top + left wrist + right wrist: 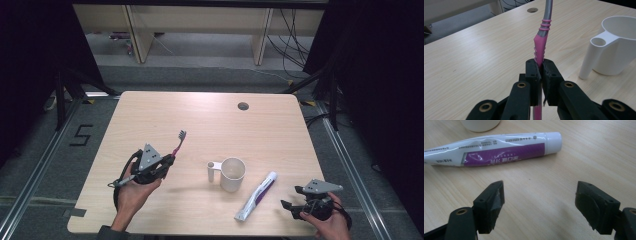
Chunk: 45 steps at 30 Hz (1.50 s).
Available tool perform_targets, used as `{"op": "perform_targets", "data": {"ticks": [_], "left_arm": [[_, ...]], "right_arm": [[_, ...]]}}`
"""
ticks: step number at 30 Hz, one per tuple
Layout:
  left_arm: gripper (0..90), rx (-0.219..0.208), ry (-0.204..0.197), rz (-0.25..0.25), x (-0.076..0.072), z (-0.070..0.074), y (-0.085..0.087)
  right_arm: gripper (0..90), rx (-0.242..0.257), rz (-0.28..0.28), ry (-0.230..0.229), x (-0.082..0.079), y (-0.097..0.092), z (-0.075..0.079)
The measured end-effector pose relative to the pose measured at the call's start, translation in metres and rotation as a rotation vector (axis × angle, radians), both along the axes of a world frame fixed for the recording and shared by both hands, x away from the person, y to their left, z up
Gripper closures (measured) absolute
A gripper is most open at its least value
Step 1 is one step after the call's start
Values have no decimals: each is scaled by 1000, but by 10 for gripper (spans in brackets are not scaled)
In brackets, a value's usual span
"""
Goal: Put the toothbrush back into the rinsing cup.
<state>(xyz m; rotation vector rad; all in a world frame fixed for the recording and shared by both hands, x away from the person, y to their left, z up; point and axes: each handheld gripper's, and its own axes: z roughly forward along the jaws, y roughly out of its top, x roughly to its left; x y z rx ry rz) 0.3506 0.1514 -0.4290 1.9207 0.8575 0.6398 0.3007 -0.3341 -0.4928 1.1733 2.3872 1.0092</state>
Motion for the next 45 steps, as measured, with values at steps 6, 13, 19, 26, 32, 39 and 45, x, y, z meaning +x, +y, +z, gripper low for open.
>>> {"op": "perform_targets", "data": {"ticks": [6, 13, 19, 26, 32, 39, 45], "left_arm": [[833, -54, -42, -1, -1, 3, -6], [833, -135, -94, -16, -2, 10, -14], [833, -178, -102, -31, -1, 13, -22], [833, -208, -123, -38, 0, 17, -31], [833, -236, -135, -52, 0, 21, -40], [833, -250, -141, -73, 1, 23, -51], [833, -256, -149, -90, 2, 24, -60]], "right_arm": [[245, 2, -2, 10, 0, 0, 0], [245, 9, -7, 17, 0, 0, 1], [245, 5, -4, 6, 0, -1, 1], [245, -6, 5, -9, 1, -2, 1], [245, 8, -13, 1, 0, -1, 1], [245, -1, -5, -2, 1, -1, 0], [245, 6, -14, 10, -1, -1, 1]]}}
